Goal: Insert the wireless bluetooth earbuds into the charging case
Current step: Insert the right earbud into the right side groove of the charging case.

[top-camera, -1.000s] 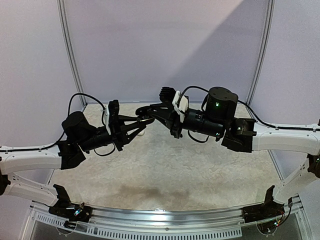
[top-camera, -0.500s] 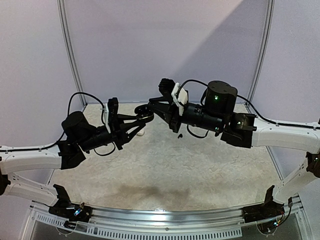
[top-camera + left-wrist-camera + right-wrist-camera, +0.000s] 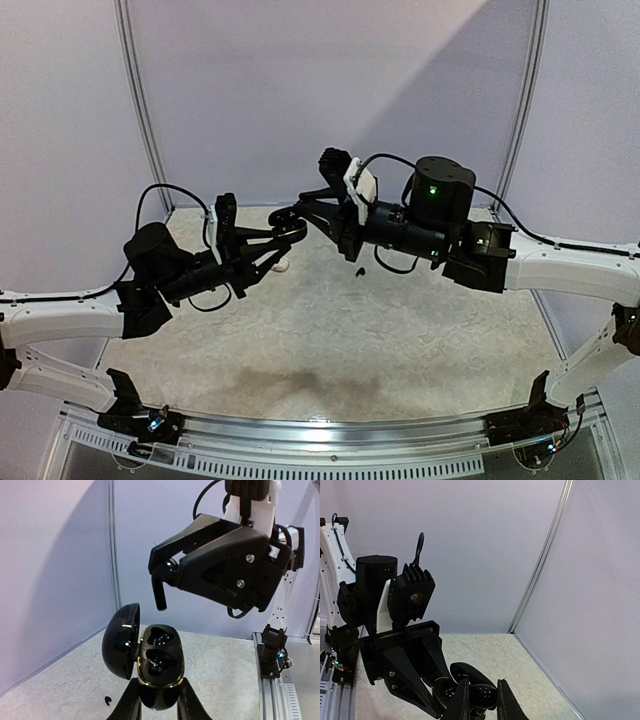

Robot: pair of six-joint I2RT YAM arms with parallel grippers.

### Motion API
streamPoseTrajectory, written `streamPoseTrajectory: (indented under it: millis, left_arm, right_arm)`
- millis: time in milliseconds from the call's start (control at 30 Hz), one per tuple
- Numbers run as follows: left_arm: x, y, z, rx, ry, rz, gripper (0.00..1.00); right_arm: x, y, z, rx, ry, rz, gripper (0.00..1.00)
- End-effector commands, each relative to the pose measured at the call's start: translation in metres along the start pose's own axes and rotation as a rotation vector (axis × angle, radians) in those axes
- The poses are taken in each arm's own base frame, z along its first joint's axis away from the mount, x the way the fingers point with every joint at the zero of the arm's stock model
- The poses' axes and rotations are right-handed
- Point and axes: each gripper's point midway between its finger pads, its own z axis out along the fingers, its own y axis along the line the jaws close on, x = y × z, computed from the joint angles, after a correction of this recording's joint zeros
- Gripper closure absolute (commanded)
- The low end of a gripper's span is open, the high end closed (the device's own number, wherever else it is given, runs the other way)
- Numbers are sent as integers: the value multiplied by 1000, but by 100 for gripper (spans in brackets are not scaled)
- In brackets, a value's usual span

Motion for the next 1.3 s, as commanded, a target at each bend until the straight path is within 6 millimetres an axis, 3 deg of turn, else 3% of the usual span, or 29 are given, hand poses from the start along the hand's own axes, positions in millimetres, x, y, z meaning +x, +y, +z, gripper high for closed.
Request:
streamPoseTrajectory:
  millis: [0, 533, 833, 1267]
  left_arm:
    - [3, 3, 0, -18, 2, -8, 100]
    - [6, 8, 0, -52, 2, 2, 100]
    - [6, 16, 2, -97, -13, 19, 100]
    - [5, 9, 2, -72, -23, 108, 100]
  right_arm:
    - [-7, -11, -3, 35, 8, 28, 100]
    - [-4, -32, -7, 105, 44, 114, 100]
    - [-3, -33, -5, 106, 52, 139, 100]
    - [-14, -31, -16, 103, -26, 158, 100]
